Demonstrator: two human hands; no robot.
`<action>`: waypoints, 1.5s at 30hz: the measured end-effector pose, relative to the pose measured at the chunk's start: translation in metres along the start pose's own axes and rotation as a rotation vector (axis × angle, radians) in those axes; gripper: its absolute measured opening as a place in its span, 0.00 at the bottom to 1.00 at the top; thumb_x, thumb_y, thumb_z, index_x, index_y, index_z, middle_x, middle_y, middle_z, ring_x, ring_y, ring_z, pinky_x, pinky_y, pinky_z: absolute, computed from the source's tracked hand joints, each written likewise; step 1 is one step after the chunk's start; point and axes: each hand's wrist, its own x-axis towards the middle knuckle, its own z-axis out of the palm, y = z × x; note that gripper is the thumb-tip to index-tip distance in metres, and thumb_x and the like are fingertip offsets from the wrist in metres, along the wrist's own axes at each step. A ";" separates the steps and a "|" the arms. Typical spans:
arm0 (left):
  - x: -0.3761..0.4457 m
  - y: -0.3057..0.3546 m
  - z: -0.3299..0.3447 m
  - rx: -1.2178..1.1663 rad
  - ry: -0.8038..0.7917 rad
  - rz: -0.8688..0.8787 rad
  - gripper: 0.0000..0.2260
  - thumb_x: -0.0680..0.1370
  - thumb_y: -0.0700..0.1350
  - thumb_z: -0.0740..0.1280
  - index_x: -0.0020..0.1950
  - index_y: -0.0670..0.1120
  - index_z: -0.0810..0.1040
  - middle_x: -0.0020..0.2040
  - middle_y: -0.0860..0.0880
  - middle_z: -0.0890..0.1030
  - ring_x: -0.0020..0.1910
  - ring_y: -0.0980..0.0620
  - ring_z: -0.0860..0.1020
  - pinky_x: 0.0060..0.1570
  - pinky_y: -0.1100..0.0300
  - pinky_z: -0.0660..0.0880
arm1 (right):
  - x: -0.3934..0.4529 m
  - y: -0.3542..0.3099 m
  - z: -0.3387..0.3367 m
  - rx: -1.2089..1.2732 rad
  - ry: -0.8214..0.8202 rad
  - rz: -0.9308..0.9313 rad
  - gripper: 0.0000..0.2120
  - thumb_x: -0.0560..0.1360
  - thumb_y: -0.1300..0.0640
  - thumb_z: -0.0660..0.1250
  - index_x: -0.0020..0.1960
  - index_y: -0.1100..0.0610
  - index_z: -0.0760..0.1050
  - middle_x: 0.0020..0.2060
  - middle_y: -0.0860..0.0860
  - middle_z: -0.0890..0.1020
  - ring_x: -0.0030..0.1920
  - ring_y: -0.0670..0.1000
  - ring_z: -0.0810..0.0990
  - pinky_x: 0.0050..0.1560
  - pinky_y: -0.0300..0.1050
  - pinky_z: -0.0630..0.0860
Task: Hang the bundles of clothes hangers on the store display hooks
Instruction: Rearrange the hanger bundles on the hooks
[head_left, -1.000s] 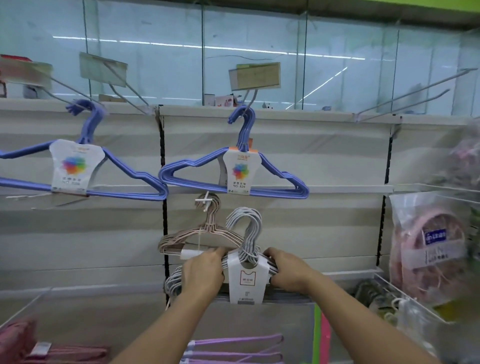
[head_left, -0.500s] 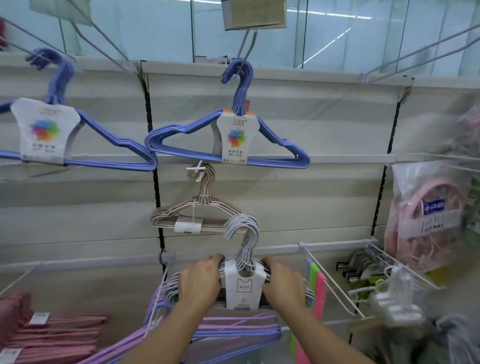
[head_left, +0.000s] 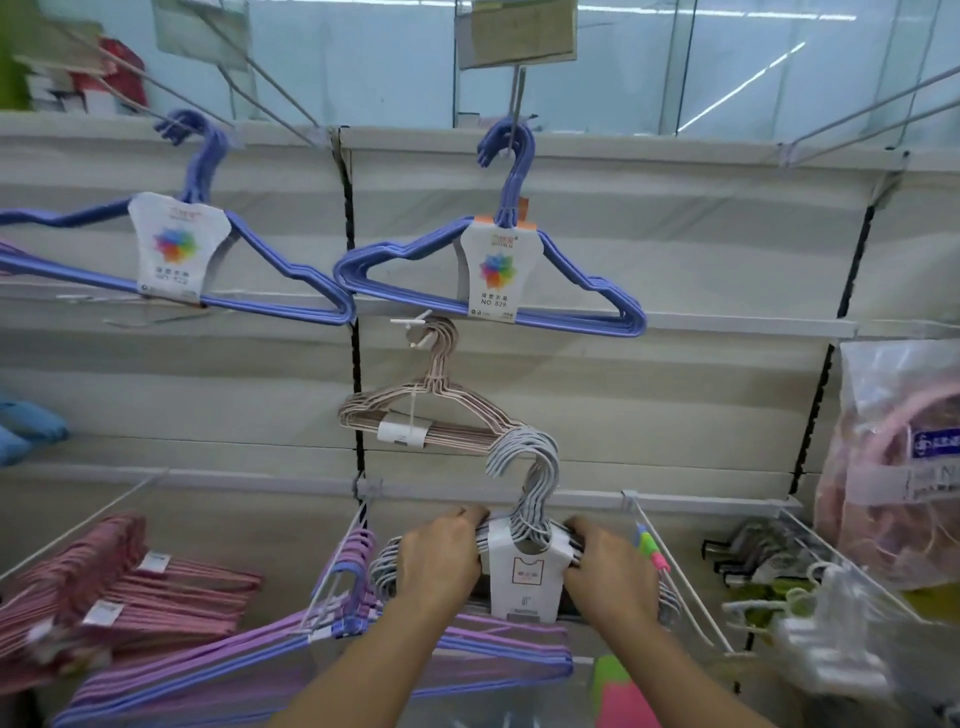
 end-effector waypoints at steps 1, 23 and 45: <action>0.004 -0.003 -0.006 0.005 0.013 -0.006 0.20 0.77 0.42 0.62 0.67 0.57 0.69 0.59 0.53 0.79 0.55 0.48 0.79 0.47 0.56 0.73 | 0.006 -0.005 -0.004 0.007 0.005 -0.013 0.17 0.72 0.56 0.62 0.60 0.45 0.74 0.52 0.48 0.83 0.53 0.53 0.80 0.45 0.43 0.74; 0.161 -0.106 -0.084 0.282 -0.004 0.026 0.12 0.75 0.42 0.63 0.56 0.52 0.77 0.53 0.48 0.81 0.52 0.44 0.80 0.41 0.57 0.69 | 0.130 -0.139 0.007 0.320 -0.003 0.121 0.17 0.73 0.58 0.60 0.58 0.46 0.76 0.54 0.53 0.82 0.57 0.59 0.78 0.51 0.45 0.73; 0.141 -0.133 -0.032 -0.004 -0.115 0.071 0.35 0.71 0.45 0.64 0.75 0.55 0.55 0.72 0.52 0.66 0.71 0.50 0.65 0.69 0.55 0.61 | 0.148 -0.125 0.008 -0.034 -0.077 -0.154 0.21 0.73 0.59 0.62 0.65 0.50 0.67 0.62 0.53 0.77 0.63 0.57 0.74 0.60 0.47 0.69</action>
